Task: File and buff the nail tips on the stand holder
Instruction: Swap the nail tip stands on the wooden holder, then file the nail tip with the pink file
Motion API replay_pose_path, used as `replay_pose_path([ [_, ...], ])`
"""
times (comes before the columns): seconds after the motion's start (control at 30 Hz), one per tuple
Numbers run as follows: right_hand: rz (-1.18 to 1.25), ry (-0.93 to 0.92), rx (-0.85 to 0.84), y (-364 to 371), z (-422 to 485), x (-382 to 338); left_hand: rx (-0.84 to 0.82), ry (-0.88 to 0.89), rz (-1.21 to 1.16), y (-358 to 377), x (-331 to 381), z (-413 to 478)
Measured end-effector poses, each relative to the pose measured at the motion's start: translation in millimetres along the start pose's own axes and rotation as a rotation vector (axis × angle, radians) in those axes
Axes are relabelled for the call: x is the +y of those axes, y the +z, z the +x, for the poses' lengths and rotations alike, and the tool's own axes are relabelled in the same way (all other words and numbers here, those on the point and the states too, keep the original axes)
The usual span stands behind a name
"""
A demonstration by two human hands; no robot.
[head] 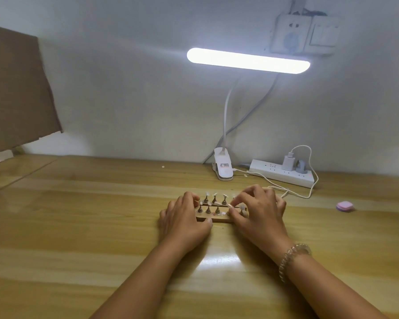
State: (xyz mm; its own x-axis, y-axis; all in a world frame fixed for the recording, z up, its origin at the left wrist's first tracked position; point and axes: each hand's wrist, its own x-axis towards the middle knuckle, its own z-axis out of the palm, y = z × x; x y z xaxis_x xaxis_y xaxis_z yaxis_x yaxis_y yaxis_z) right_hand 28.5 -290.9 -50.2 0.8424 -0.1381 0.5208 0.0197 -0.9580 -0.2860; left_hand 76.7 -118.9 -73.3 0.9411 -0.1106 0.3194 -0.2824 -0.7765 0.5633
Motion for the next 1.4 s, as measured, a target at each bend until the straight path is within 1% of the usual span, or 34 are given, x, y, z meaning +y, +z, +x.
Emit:
replay_pose_path([
  [0.1, -0.007, -0.014, -0.010, -2, -1, -1, -0.005, 0.002, 0.012, 0, 0, -1],
  [0.17, 0.009, 0.009, -0.014, -5, -3, -2, -0.010, -0.001, 0.031, 0, 2, -1],
  [0.23, 0.042, 0.043, -0.015, -9, -7, -5, 0.018, 0.009, 0.080, -2, 3, -4],
  [0.3, 0.078, 0.060, -0.001, -13, -14, -7, 0.105, 0.123, 0.143, -5, 5, -9],
  [0.37, 0.127, 0.073, 0.025, -17, -22, -9, 0.166, 0.324, 0.149, -6, 14, -17],
  [0.43, 0.212, 0.103, 0.044, -20, -27, -11, 0.160, 0.464, 0.114, -4, 28, -26],
  [0.47, 0.262, 0.116, 0.049, -21, -29, -11, 0.130, 0.494, 0.073, -2, 34, -29],
  [0.53, 0.331, 0.122, 0.051, -24, -32, -13, 0.016, 0.480, -0.064, 1, 41, -32],
  [0.6, 0.400, 0.118, 0.025, -25, -35, -13, -0.096, 0.424, -0.204, 2, 40, -31],
  [0.7, 0.531, 0.121, -0.054, -33, -35, -9, -0.140, 0.369, -0.314, 0, 34, -27],
  [0.73, 0.523, 0.129, -0.036, -35, -33, -4, -0.152, 0.348, -0.344, 0, 32, -25],
  [0.8, 0.403, 0.169, 0.036, -39, -30, 10, -0.181, 0.298, -0.383, 1, 30, -23],
  [0.83, 0.305, 0.201, 0.031, -39, -29, 17, -0.192, 0.277, -0.400, 3, 30, -22],
  [0.9, 0.129, 0.253, -0.060, -36, -31, 27, -0.213, 0.244, -0.428, 4, 29, -20],
  [0.97, 0.058, 0.256, -0.143, -28, -32, 32, -0.229, 0.228, -0.421, 4, 28, -19],
  [1.07, 0.018, 0.239, -0.166, -23, -32, 36, -0.250, 0.230, -0.411, 4, 27, -19],
  [1.3, 0.012, 0.257, -0.097, -18, -31, 41, -0.303, 0.284, -0.270, 0, 30, -20],
  [1.4, 0.113, 0.218, -0.001, -20, -32, 38, -0.301, 0.292, -0.238, 1, 29, -22],
])
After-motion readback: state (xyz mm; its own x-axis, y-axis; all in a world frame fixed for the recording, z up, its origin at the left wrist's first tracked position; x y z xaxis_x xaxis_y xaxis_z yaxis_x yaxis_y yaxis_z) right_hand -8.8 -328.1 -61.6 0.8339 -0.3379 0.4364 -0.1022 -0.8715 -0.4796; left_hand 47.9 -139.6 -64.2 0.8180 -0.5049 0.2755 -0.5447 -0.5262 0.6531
